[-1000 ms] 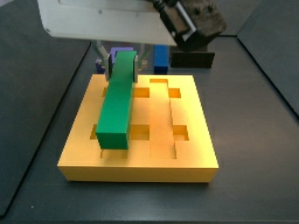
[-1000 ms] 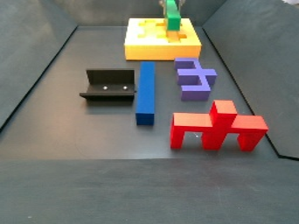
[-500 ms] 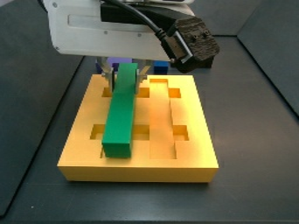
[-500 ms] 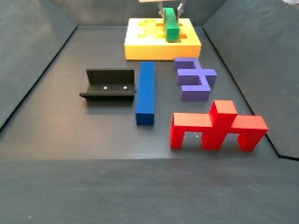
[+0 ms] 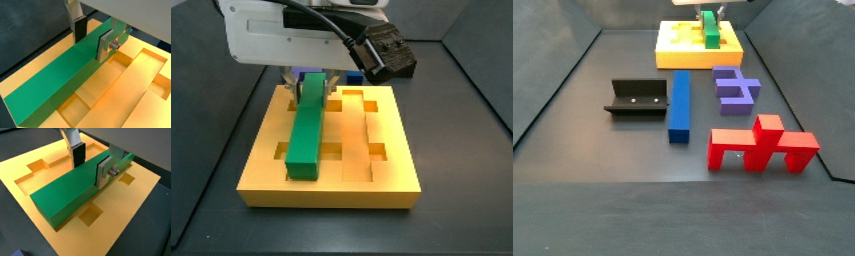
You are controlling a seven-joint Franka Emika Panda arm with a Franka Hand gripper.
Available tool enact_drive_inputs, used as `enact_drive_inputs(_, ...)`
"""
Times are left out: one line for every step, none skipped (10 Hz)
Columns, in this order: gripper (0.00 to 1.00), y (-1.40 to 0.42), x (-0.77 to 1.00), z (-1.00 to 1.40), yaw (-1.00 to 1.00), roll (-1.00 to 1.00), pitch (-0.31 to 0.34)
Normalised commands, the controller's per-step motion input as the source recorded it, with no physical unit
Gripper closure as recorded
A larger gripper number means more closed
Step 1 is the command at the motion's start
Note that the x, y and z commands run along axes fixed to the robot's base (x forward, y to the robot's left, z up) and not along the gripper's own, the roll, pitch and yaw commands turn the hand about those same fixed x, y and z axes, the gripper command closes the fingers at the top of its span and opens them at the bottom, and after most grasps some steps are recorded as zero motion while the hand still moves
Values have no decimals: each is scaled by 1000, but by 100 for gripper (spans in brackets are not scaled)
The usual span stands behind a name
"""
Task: Pick up the green object. Move up. Move to above the board. Insert the green object.
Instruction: Insert the green object.
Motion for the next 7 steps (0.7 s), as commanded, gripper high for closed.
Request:
enact_drive_inputs(100,11,-111,-171,0,-10,-189)
enact_drive_inputs(100,-149,-151,-174,0,9,-211)
enact_drive_inputs(100,-114,-117,-191,0,31,-183)
enact_drive_inputs(100,-80,-126,-140,0,91,-140)
enact_drive_inputs(100,-37,-11,-140,0,154,-69)
enact_drive_inputs(100,0,0,-154,0,157,-10)
enact_drive_inputs(100,0,0,0,0,0,0)
